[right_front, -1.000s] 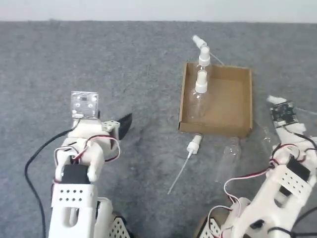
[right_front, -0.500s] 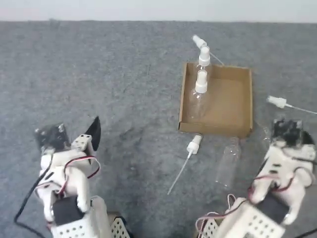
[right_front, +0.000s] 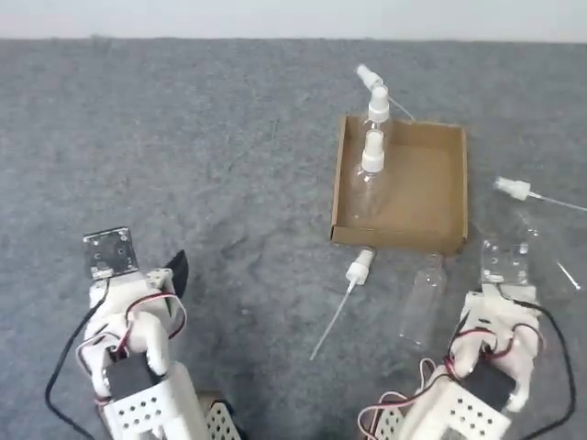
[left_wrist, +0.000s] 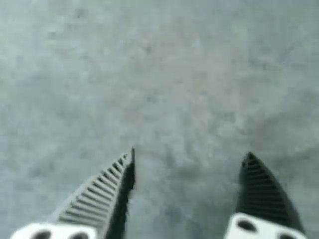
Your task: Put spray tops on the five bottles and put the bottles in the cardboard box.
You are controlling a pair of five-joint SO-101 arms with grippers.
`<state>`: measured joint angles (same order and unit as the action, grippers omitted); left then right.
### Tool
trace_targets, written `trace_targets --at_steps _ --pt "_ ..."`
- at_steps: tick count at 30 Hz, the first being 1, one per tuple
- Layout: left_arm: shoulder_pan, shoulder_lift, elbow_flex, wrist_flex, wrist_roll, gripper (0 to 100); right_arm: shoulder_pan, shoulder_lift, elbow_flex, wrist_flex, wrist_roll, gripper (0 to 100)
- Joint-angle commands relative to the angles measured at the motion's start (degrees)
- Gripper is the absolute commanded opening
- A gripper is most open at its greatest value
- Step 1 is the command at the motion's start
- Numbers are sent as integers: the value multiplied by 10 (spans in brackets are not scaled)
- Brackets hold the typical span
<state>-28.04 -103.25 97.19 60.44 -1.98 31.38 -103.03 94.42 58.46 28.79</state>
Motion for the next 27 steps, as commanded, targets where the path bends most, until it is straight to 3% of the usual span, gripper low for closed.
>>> trace_targets --at_steps 1,27 --pt "-20 -4 -6 28 -3 309 6 -8 20 7 -4 9" --pt "-29 -4 -6 104 -4 309 2 -4 20 12 -4 9"
